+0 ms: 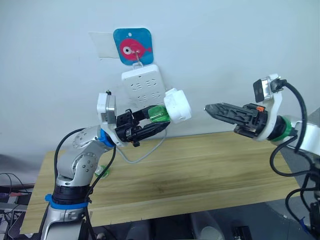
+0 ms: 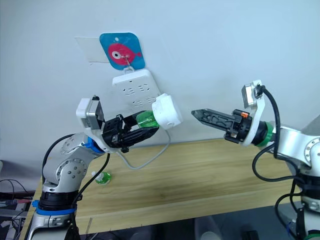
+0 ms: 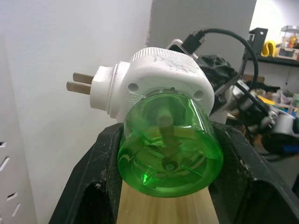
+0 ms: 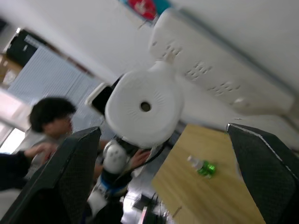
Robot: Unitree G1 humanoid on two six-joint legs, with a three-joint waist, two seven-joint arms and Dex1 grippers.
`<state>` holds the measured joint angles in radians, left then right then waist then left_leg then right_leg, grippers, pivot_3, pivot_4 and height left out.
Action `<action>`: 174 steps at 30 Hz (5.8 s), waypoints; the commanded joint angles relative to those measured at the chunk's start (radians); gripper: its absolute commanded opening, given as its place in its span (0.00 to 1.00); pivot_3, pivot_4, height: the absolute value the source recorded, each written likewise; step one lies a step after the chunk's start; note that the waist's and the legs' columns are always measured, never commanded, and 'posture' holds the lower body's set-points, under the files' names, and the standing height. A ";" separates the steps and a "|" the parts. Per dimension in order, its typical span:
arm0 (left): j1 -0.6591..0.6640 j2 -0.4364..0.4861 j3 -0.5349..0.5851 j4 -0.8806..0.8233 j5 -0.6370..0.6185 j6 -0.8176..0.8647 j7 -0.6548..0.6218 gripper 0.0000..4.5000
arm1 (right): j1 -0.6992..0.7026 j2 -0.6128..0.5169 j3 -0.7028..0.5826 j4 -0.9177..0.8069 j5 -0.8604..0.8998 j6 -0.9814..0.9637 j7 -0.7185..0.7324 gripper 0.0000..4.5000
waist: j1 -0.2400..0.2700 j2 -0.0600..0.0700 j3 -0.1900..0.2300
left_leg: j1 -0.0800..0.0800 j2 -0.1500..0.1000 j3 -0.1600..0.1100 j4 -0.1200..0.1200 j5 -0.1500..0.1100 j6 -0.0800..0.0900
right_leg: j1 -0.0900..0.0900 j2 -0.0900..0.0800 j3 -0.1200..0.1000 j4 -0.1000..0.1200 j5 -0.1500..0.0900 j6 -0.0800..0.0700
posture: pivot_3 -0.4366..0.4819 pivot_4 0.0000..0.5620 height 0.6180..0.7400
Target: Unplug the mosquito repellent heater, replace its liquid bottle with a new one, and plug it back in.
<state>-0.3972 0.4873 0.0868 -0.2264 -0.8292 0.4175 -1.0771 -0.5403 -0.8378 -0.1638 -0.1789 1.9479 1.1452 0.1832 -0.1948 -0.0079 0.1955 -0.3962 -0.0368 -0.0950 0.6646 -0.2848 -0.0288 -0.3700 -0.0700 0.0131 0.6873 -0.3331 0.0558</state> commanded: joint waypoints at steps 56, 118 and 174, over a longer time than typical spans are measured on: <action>-0.095 -0.017 -0.088 0.013 0.132 -0.084 -0.142 0.51 | -0.569 0.101 0.392 0.563 0.024 0.400 0.118 1.00 | 0.034 0.000 0.000 | -0.005 -0.001 0.003 0.013 -0.004 0.007 | -0.002 -0.001 0.003 0.003 0.002 0.003 | 0.28 0.37 1.00; -0.051 0.052 -0.093 -0.027 0.145 -0.006 -0.104 0.94 | -0.510 0.116 0.375 0.543 0.024 0.427 0.161 0.71 | 0.056 -0.005 0.078 | -0.020 -0.001 -0.001 0.014 -0.004 0.007 | -0.011 -0.003 -0.002 -0.003 0.003 0.003 | 0.28 0.51 1.00; -0.171 0.009 -0.208 0.280 0.629 -1.273 -0.025 0.99 | -0.593 0.092 0.461 0.693 0.024 0.469 0.223 0.71 | 0.057 -0.004 0.079 | -0.022 -0.001 0.000 0.015 -0.004 0.007 | -0.012 -0.007 -0.001 -0.006 0.006 0.005 | 0.29 0.52 1.00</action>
<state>-0.5668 0.4880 -0.1219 0.0706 -0.2063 -0.8253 -1.1247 -1.1127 -0.7407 0.3085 0.5194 1.9371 1.6052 0.4057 -0.1382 -0.0123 0.2742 -0.4180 -0.0380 -0.0949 0.6792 -0.2885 -0.0221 -0.3825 -0.0774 0.0122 0.6809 -0.3269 0.0607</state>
